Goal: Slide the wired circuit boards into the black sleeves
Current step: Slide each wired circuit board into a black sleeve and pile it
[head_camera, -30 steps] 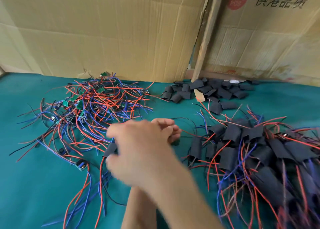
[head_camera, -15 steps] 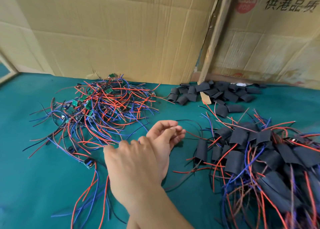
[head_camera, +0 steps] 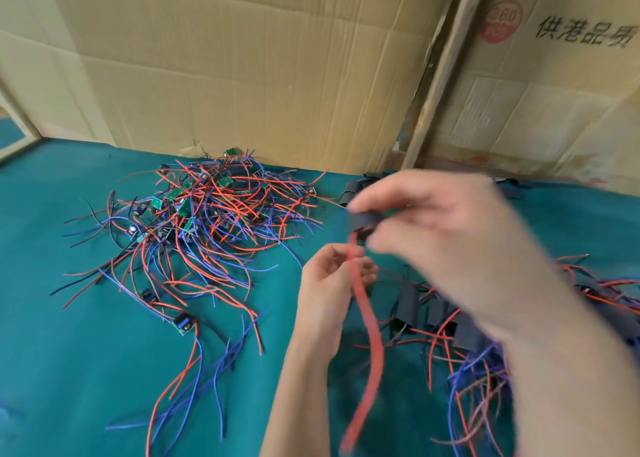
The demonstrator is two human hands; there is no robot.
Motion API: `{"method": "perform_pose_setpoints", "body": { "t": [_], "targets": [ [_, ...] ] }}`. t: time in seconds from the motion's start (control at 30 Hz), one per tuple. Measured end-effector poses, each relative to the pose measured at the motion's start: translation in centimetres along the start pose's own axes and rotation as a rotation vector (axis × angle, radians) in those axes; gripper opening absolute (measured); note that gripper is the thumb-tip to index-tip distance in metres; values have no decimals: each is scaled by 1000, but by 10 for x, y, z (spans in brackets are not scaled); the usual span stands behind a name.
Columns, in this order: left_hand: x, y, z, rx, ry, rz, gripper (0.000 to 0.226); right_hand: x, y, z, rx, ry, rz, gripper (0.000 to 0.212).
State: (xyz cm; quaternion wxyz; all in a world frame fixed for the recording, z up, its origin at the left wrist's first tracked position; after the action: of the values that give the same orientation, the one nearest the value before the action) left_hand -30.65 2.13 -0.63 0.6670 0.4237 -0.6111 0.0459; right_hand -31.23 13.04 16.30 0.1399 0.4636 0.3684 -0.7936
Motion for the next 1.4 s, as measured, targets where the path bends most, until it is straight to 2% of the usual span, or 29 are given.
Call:
{"method": "perform_pose_setpoints", "body": {
  "t": [0.13, 0.23, 0.3, 0.4, 0.47, 0.5, 0.63, 0.73, 0.8, 0.93, 1.1, 1.2, 1.33, 1.4],
  "targets": [
    [6, -5, -3, 41, 2, -27, 20, -8, -81, -14, 62, 16, -84, 35],
    [12, -3, -7, 54, 0, -43, 18, 17, -137, -24, 106, 151, -431, 41],
    [13, -2, -7, 78, -1, -59, 18, 35, -149, -34, 39, 296, -598, 45],
    [13, -3, -6, 121, 13, -82, 20, 40, -135, -44, -209, 433, -882, 52],
    [13, -4, -6, 137, 30, -69, 21, 31, -118, -34, -255, 443, -1016, 57],
    [13, -4, -6, 144, 37, -61, 21, 27, -109, -21, -257, 391, -1035, 53],
    [13, -5, -5, 149, 48, -50, 24, 19, -41, 50, -391, 188, -906, 10],
    [11, -4, -4, 142, 32, -54, 22, 48, 16, 104, -498, 192, -849, 21],
    [12, -4, -4, 141, 25, -54, 22, 72, 46, 133, -499, 218, -840, 33],
    [12, -3, -4, 138, 13, -42, 23, 107, 83, 165, -405, 272, -750, 60],
    [14, -3, -6, 122, 6, -28, 22, 134, 98, 174, -303, 396, -622, 67],
    [13, -3, -5, 128, 9, -22, 22, 142, 94, 172, -195, 410, -508, 50],
    [12, -4, -5, 132, 2, -28, 23, 154, 69, 163, 127, 481, -268, 18],
    [12, -4, -4, 137, -3, -29, 24, 160, 56, 157, 193, 486, -218, 10]
  ]
}}
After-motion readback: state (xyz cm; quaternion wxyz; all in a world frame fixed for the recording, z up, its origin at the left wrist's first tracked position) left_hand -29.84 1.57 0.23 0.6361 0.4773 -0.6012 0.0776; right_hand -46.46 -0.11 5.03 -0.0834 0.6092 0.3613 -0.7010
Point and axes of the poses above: each hand's wrist, its own z-axis towards the middle knuckle, its own y-axis out of the palm, x = y × z, the point moved 3 cm from there along z, towards the middle knuckle, and after that the axes turned 1 degree about -y, right-handed, at the moved point
